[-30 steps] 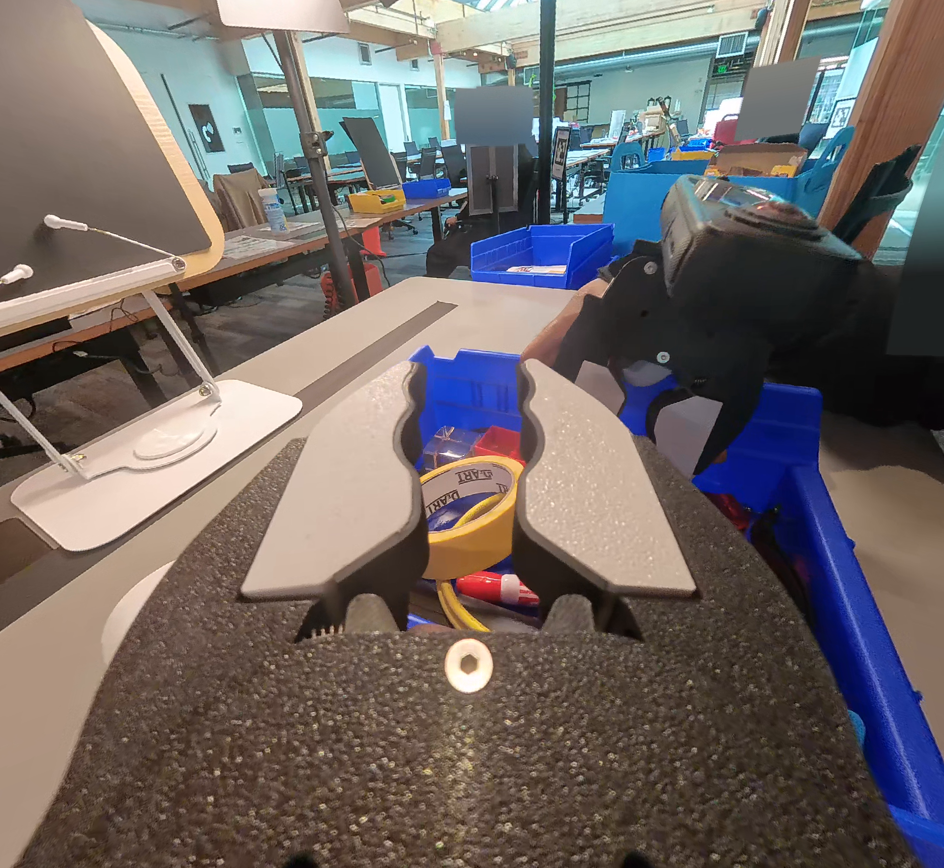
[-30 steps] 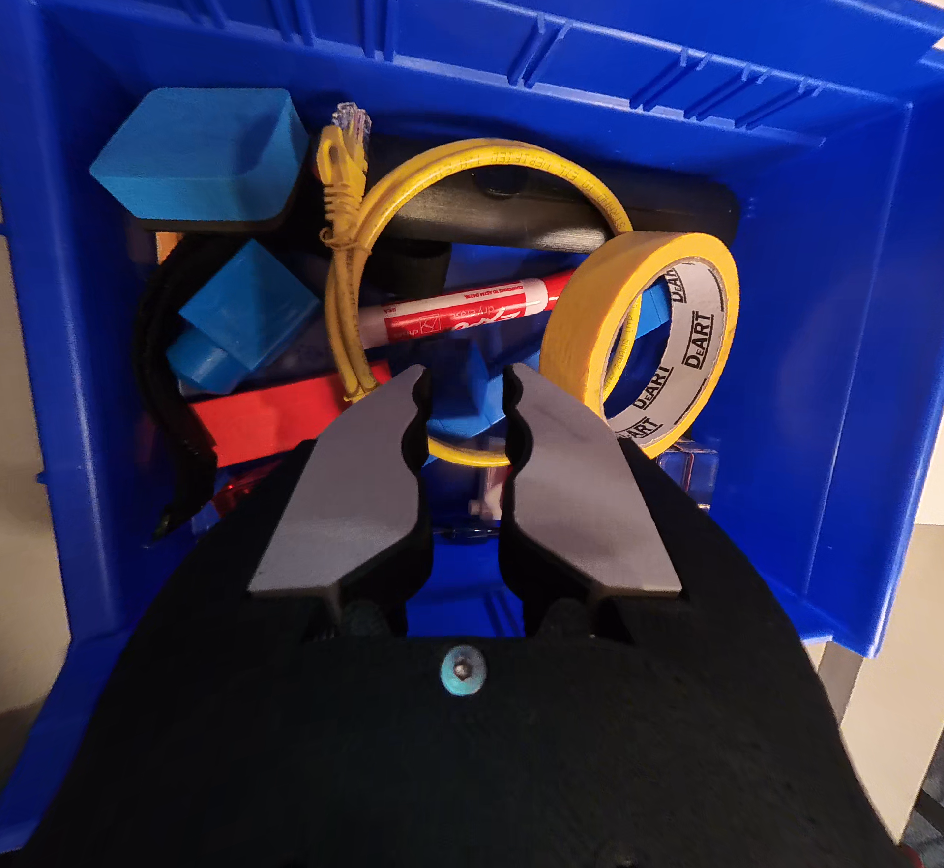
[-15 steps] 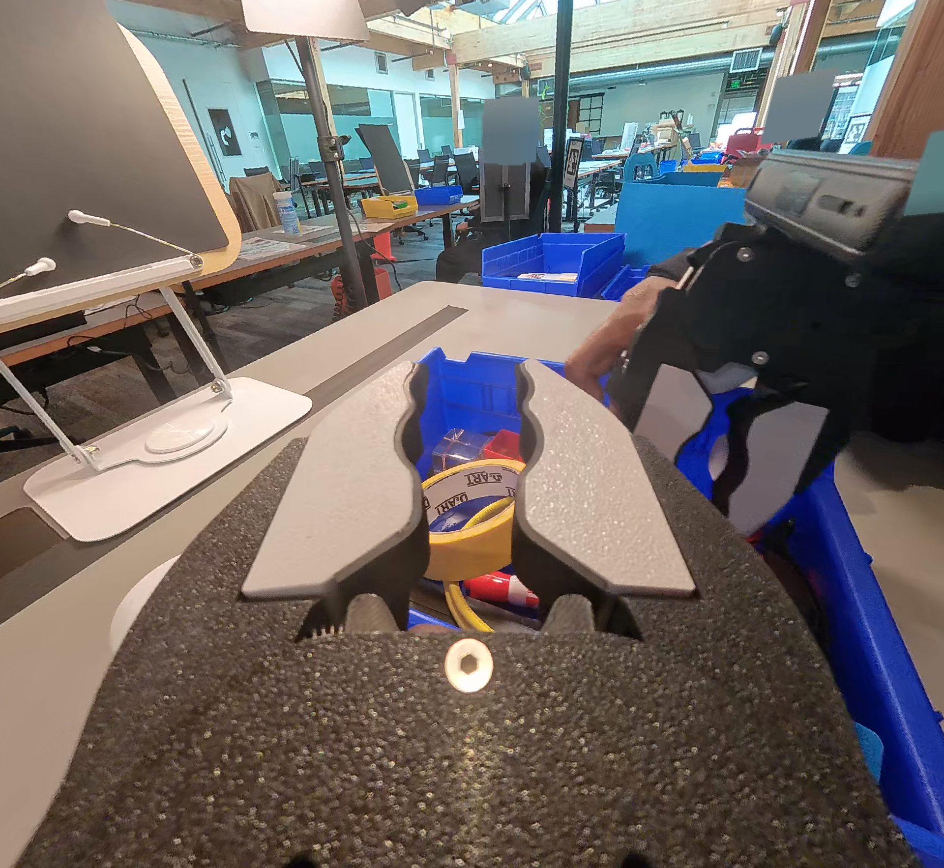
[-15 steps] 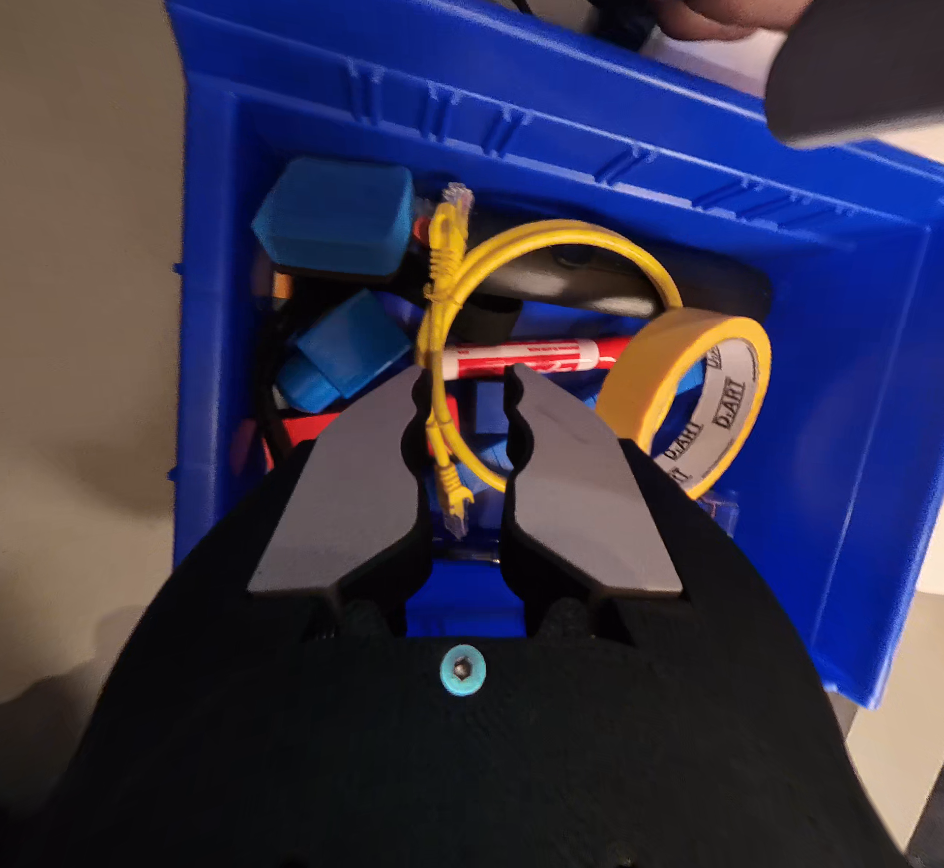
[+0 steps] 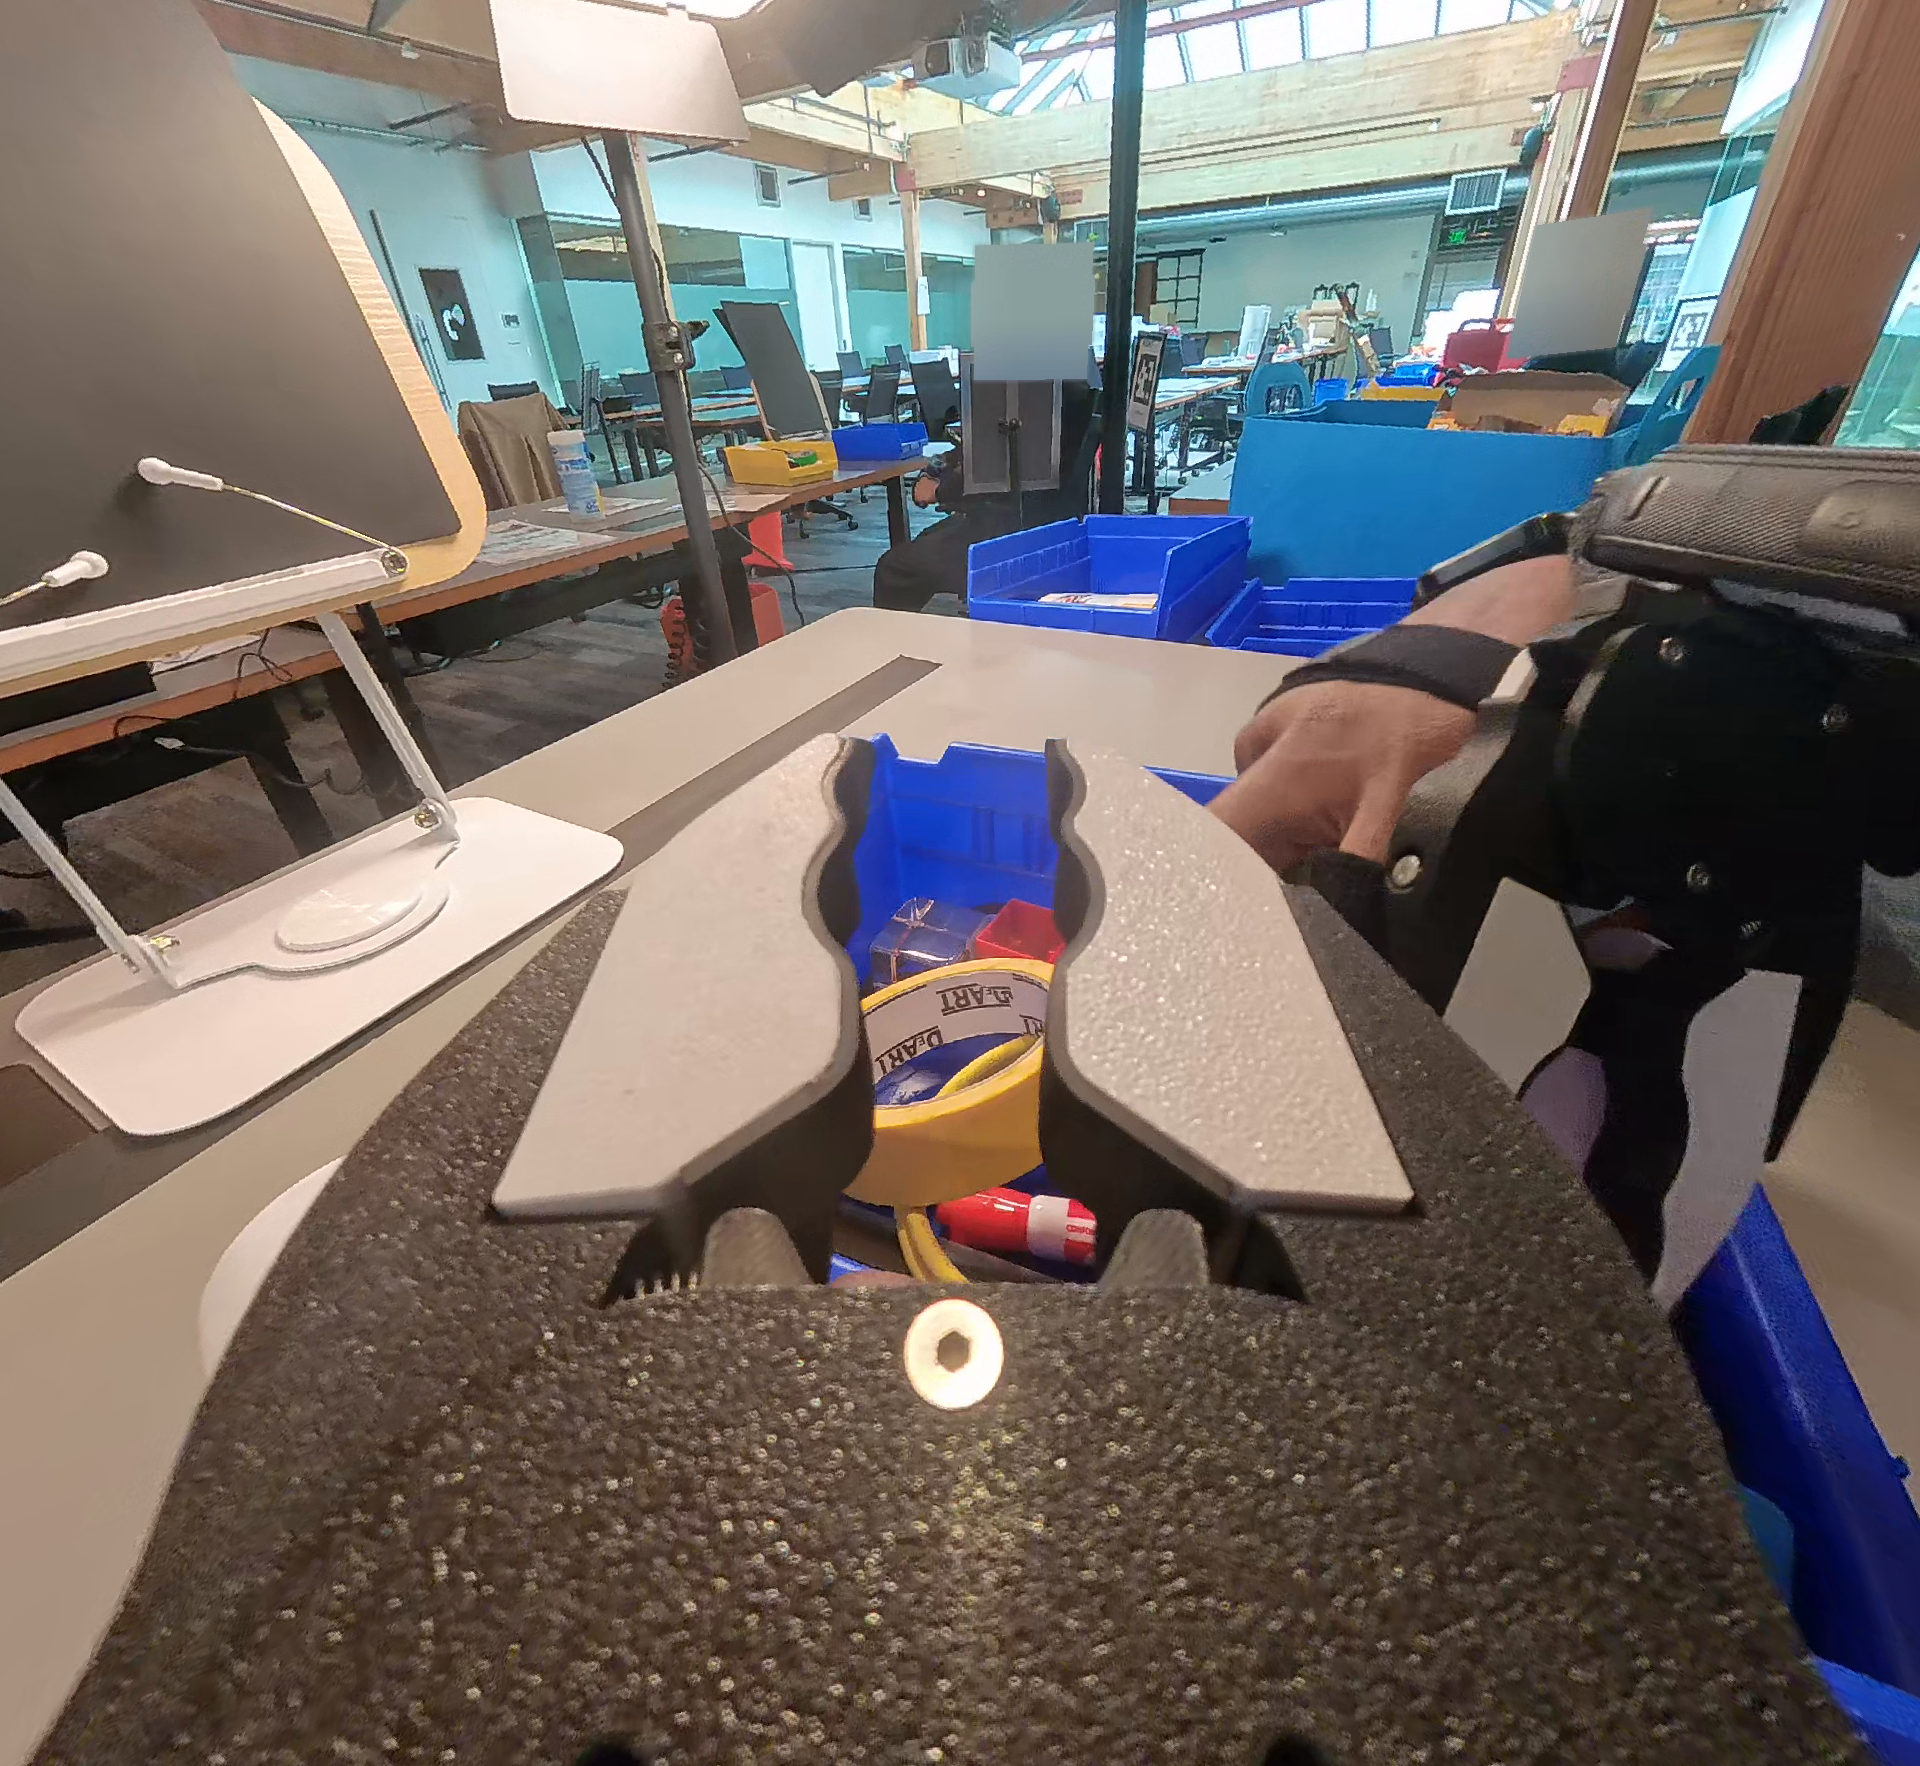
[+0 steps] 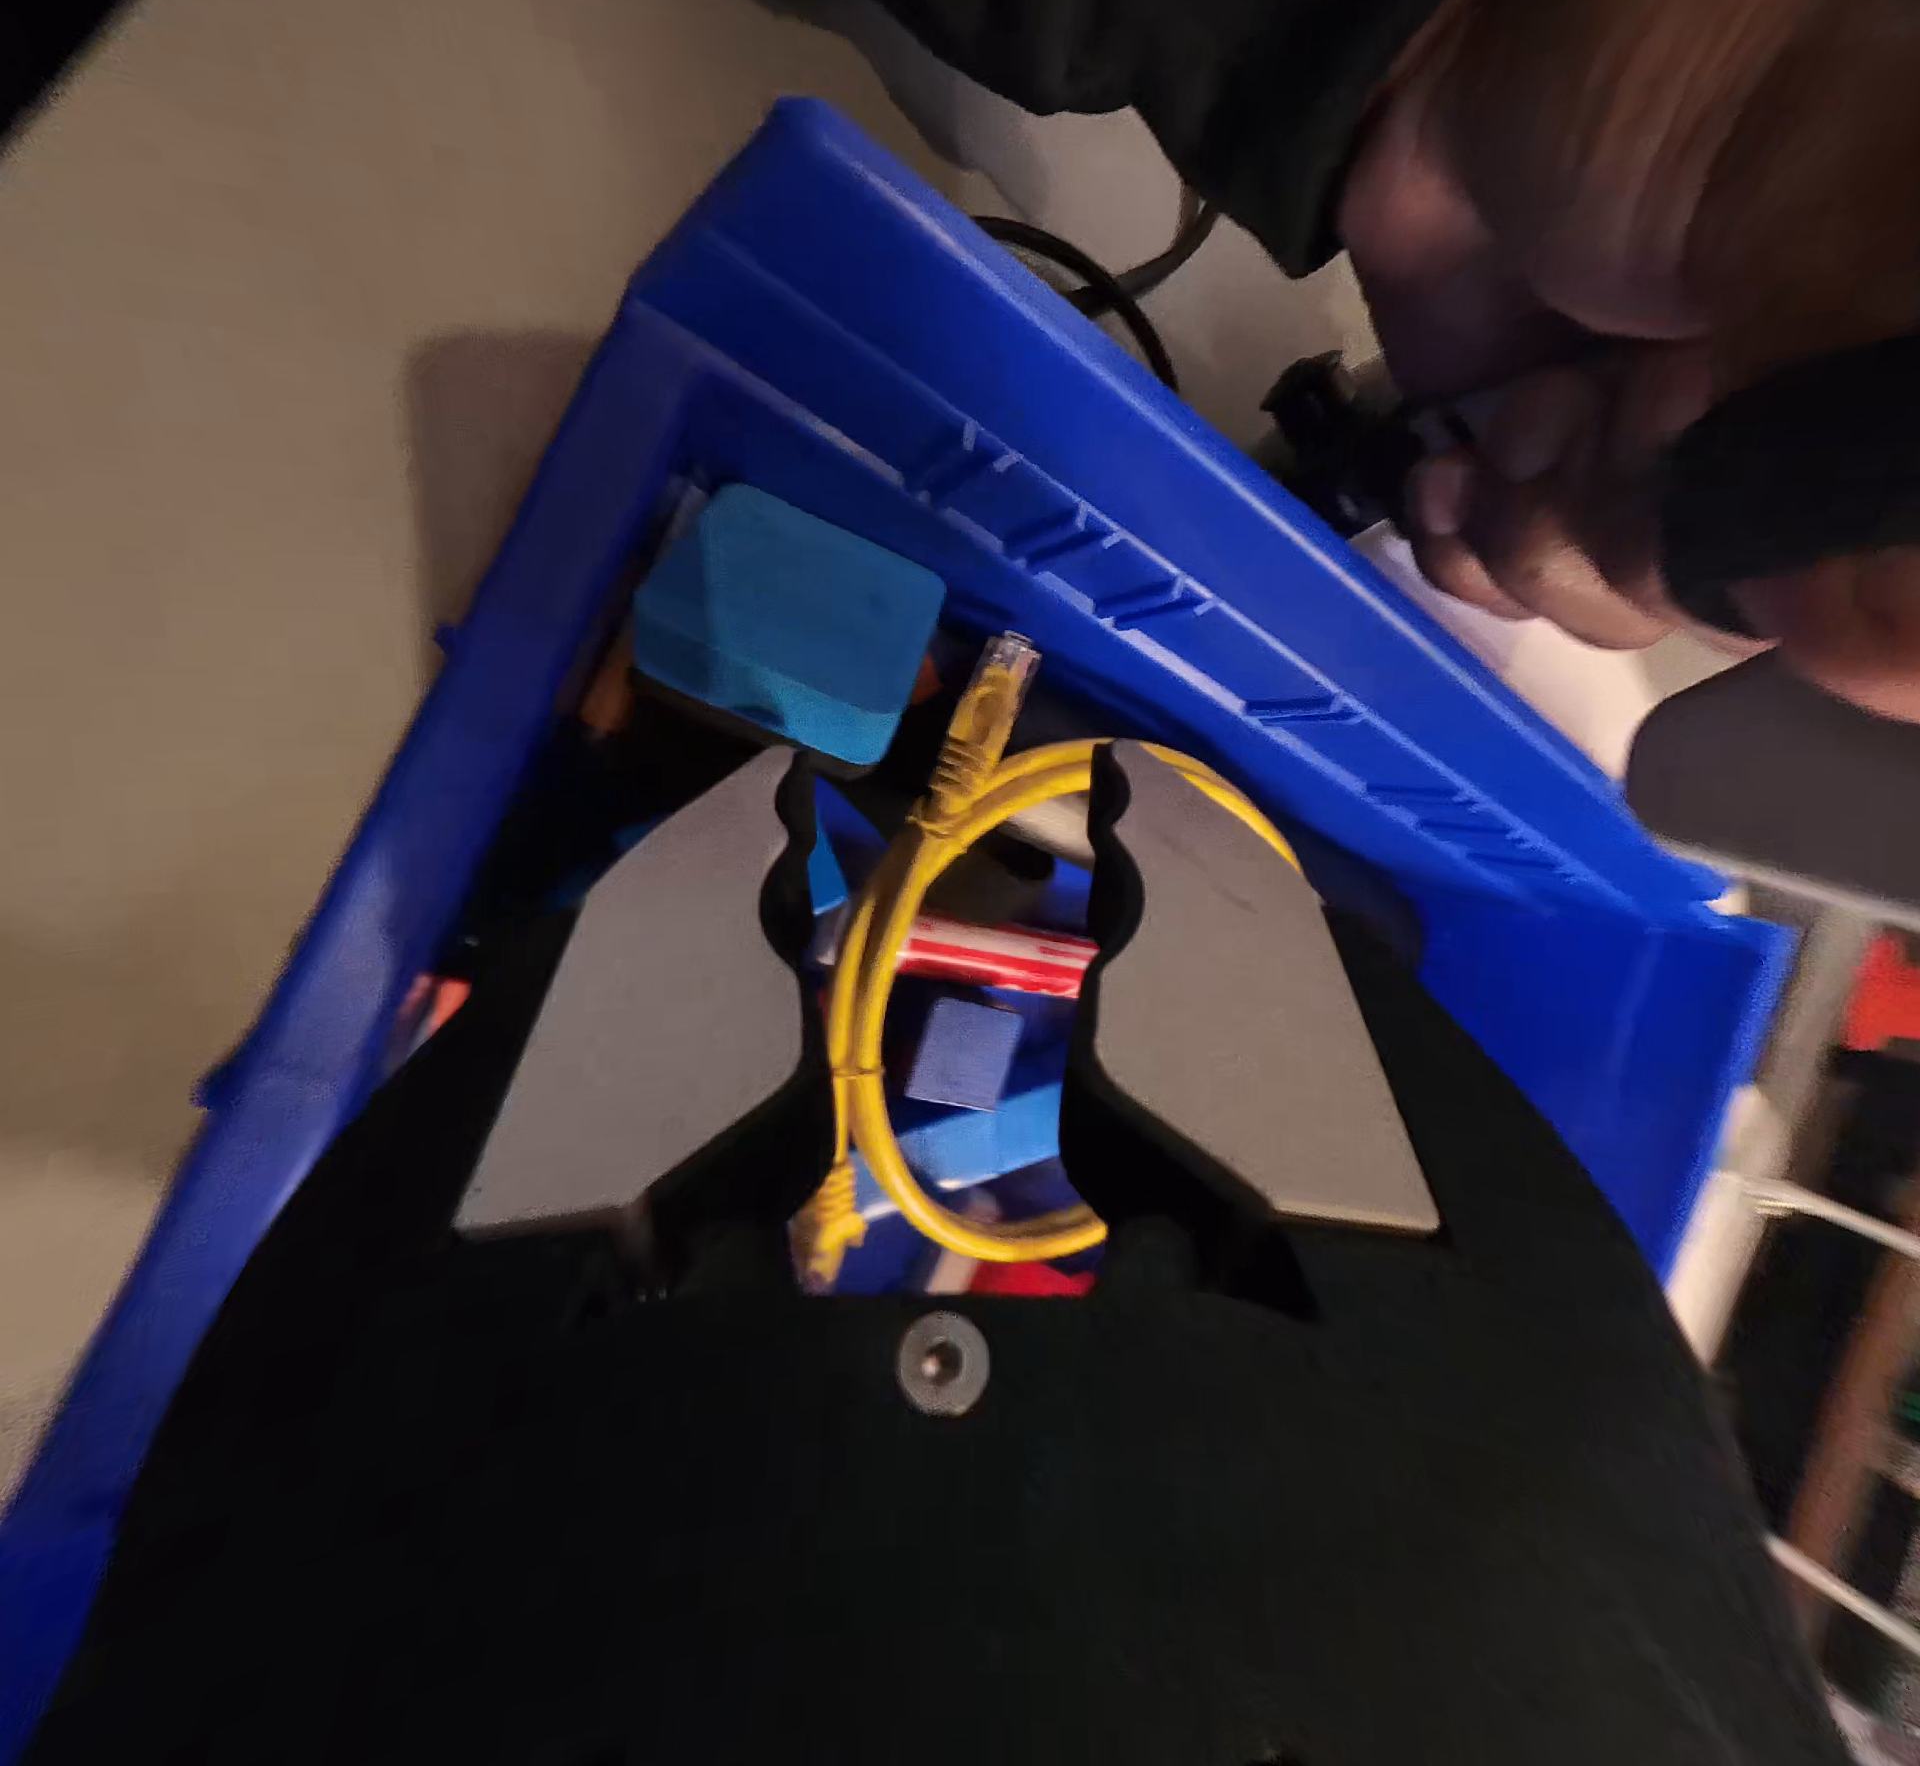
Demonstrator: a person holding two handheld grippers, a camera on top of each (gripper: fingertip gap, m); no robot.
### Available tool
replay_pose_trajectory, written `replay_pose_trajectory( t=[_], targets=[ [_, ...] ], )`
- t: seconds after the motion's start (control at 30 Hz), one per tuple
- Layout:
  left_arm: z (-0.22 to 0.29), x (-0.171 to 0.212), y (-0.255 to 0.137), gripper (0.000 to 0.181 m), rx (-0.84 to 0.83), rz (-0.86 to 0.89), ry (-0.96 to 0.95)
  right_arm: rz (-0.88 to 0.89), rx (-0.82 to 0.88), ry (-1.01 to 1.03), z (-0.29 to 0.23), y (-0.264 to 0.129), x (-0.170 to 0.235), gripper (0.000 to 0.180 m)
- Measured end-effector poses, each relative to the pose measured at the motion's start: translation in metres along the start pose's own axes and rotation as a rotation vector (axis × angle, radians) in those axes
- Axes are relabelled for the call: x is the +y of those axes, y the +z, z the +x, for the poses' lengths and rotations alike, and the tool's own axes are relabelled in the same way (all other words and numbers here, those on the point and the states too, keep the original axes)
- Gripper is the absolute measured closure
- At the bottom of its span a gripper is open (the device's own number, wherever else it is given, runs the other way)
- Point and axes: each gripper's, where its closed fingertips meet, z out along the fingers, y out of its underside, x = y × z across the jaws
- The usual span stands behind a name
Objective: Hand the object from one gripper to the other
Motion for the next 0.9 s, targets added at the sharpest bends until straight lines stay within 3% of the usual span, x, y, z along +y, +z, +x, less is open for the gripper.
replay_pose_trajectory(
  t=[0.27,0.53,0.7,0.9],
  targets=[
    [-0.001,0.0,0.0,0.147,-0.011,-0.008,0.008,-0.098,0.121,-0.361,-0.004,0.01,0.003,0.133],
    [-0.011,0.003,-0.001,0.149,-0.07,-0.027,-0.009,-0.142,0.139,-0.505,-0.008,0.011,-0.003,0.135],
    [-0.011,0.003,0.0,0.15,-0.075,-0.027,-0.011,-0.136,0.091,-0.521,-0.014,0.016,-0.002,0.153],
    [-0.014,0.003,-0.001,0.15,-0.09,-0.029,-0.008,-0.122,0.097,-0.509,-0.009,0.019,-0.007,0.156]
  ],
)
